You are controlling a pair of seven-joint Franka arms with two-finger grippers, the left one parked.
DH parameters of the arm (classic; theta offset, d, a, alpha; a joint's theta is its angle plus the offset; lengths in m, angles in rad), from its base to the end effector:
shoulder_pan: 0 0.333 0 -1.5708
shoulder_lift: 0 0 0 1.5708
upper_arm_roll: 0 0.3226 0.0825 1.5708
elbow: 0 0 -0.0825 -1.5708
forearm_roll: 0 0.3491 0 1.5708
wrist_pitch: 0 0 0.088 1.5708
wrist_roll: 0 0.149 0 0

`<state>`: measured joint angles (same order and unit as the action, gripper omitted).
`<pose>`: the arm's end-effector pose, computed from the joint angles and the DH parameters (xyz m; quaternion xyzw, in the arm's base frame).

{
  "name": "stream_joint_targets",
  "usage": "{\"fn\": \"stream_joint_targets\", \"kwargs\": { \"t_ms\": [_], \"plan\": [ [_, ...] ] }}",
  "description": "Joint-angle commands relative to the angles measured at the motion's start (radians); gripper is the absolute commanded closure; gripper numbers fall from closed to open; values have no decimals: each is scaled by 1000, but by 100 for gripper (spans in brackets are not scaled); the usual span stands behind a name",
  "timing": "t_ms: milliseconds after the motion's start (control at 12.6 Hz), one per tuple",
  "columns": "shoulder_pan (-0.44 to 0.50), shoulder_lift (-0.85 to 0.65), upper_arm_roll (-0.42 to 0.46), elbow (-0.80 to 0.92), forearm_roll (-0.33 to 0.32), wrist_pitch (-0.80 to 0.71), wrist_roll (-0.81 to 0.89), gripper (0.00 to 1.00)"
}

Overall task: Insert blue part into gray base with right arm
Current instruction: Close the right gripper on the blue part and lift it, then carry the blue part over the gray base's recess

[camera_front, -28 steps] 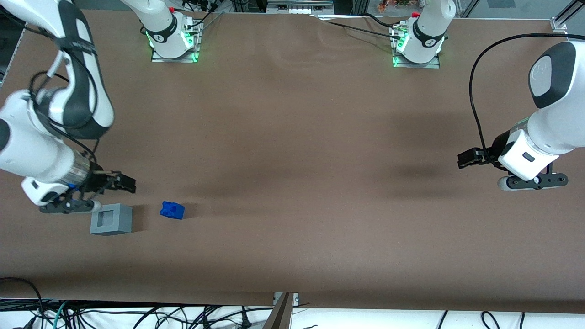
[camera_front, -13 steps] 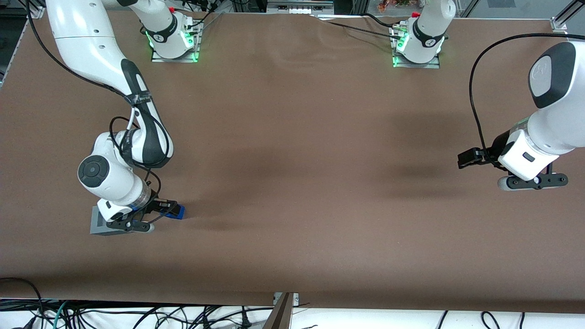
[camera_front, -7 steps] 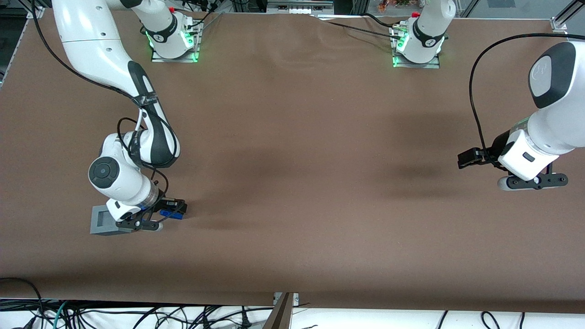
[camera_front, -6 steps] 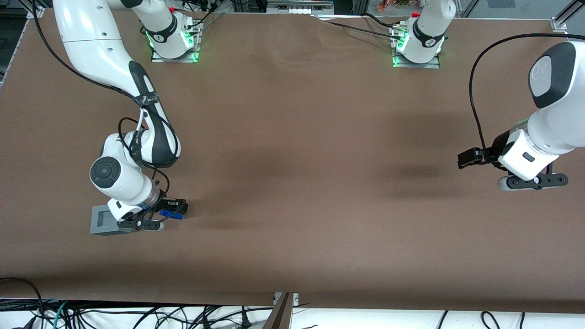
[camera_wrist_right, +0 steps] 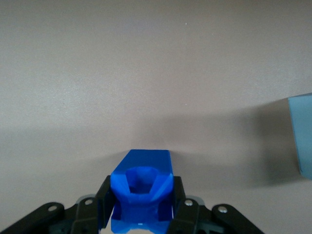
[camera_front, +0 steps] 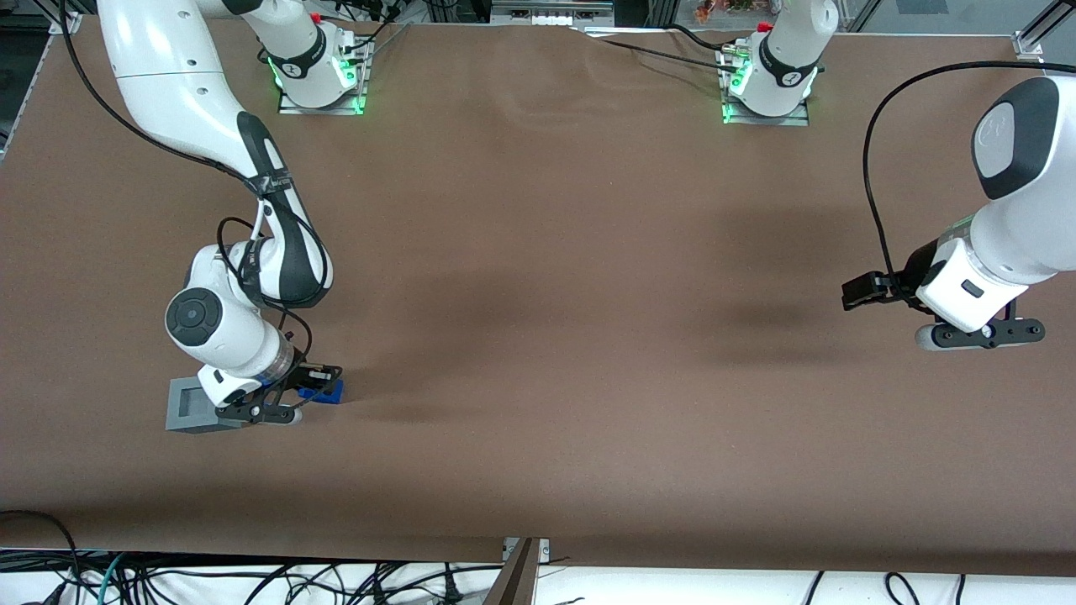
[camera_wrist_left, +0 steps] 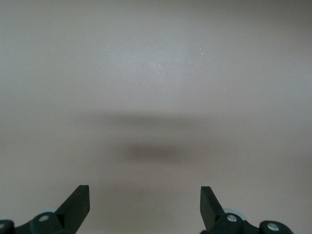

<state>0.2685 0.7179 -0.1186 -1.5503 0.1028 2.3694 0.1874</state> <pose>0.6877 0.1200 0.2240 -0.9979 0.0370 -0.0529 0.0086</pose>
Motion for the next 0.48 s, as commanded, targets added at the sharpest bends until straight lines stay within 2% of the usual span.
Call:
{"fn": "stream_joint_targets", "kwargs": {
  "t_ms": [0,398],
  "plan": [
    [-8,-32,-7,7,-3,-10,-22,74],
    [-70,-144,-55,32,6,-189,-297,74]
  ]
}}
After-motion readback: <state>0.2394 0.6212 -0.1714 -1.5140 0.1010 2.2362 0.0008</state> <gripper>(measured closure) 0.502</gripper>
